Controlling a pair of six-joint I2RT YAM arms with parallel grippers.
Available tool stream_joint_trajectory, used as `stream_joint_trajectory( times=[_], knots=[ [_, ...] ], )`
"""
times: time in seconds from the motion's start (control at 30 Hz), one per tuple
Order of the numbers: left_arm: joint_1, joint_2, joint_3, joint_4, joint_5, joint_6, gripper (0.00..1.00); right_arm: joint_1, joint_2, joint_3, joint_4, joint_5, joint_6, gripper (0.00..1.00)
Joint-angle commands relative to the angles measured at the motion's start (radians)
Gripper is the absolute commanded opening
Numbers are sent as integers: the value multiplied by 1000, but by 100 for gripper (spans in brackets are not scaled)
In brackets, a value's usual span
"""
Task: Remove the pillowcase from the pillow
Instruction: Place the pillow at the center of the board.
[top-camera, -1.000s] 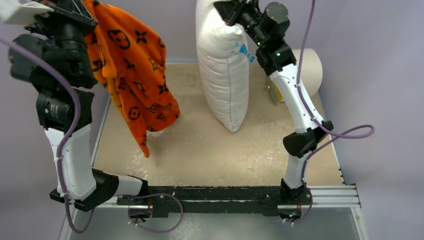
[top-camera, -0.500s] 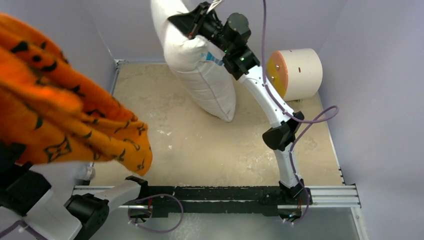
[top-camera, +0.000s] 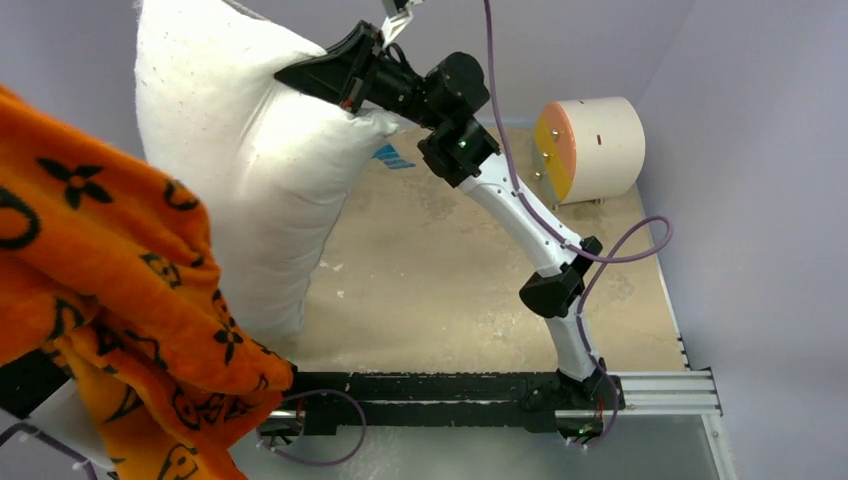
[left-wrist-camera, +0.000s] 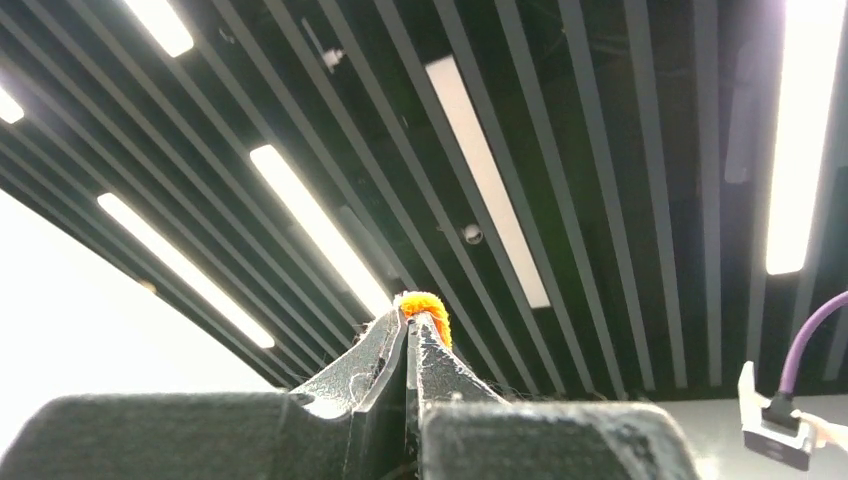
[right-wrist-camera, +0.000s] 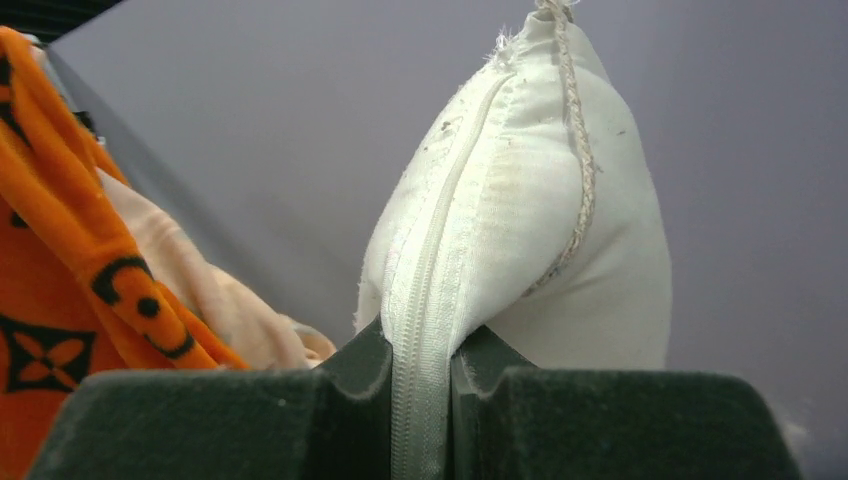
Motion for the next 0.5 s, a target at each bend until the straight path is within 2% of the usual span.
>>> stream_joint_trajectory(
  times=[0.0, 0.17, 0.2, 0.23, 0.3, 0.33, 0.37, 0.47],
  knots=[
    [-7, 101, 9, -3, 59, -79, 0, -73, -135, 29, 331, 15, 171, 0],
    [-13, 114, -58, -19, 43, -58, 0, -201, 26, 2, 310, -12, 370, 0],
    [-15, 121, -70, -24, 48, -56, 0, -213, 84, 12, 295, -34, 387, 6],
    [-16, 129, -82, -26, 51, -54, 0, -218, 142, 30, 282, -61, 368, 33],
    [-16, 150, -99, -35, 59, -50, 0, -220, 248, 95, 131, -75, 251, 91],
    [-16, 161, -105, -43, 64, -46, 0, -223, 280, 100, 65, -81, 166, 98],
    [-16, 174, -108, -52, 70, -43, 0, -232, 294, 77, 16, -90, 122, 99],
    [-16, 207, -118, -68, 90, -24, 0, -285, 219, -141, -99, -75, 23, 99]
  ],
)
